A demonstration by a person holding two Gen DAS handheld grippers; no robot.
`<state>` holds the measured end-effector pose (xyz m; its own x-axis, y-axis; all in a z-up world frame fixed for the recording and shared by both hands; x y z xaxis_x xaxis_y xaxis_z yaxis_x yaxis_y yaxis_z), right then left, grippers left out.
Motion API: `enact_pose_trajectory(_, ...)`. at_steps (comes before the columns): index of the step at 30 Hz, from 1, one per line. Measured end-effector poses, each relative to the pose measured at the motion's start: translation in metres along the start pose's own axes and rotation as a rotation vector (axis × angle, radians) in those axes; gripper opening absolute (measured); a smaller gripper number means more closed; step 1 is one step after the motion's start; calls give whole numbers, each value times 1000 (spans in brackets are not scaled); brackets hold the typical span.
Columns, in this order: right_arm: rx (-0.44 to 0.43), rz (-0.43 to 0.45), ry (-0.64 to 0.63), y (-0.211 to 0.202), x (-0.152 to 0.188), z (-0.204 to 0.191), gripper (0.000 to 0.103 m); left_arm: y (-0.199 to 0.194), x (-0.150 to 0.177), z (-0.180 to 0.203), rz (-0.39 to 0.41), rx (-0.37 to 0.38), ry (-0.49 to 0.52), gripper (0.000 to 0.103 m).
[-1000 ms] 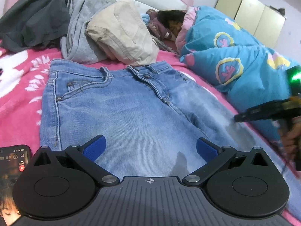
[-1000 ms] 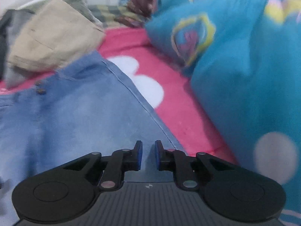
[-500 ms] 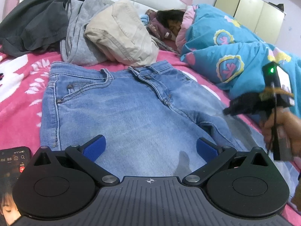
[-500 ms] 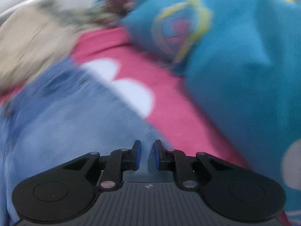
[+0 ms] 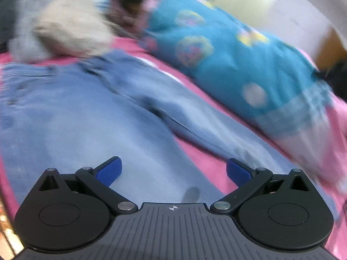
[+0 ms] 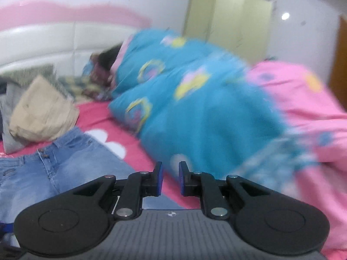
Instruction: Fold clothes
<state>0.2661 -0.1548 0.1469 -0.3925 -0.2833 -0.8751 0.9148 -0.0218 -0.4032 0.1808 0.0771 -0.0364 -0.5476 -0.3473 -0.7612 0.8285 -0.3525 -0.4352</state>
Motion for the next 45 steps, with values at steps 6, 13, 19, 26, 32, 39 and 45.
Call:
enact_pose_trajectory(6,-4,-56,46,-108,35,48,18,0,22,27,-89,113,114,103)
enact_pose_trajectory(13,-165,-256,153,-111,159,-8,18,-12,36,34,-77,147,178,103)
enact_pose_trajectory(19,-194,-411,196,-93,258,-44,17,-15,45,26,-77,133,195,103)
enact_pose_trajectory(26,-84,-254,231,-131,249,-27,18,-17,48,37,-64,172,233,103)
enact_pose_trajectory(32,-20,-342,236,-123,285,-22,19,-17,53,48,-72,205,278,103)
enact_pose_trajectory(39,68,-191,171,-121,238,5,19,-10,46,51,-54,200,268,103)
enact_pose_trajectory(45,55,-164,181,-55,214,25,19,1,39,57,-50,194,277,103)
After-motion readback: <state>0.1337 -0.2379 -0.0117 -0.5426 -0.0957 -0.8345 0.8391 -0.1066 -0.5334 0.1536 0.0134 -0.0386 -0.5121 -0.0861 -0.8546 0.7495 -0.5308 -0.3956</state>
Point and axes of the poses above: each gripper's, at about its wrist camera, not at the fingertips, and y roughly the way its jaws point, z to its right, x to its underside, the point moved 3 cm from there along y, roughly the way its jaws point, and after that the axes turned 12 degrees about x, right-handed, at the moved point
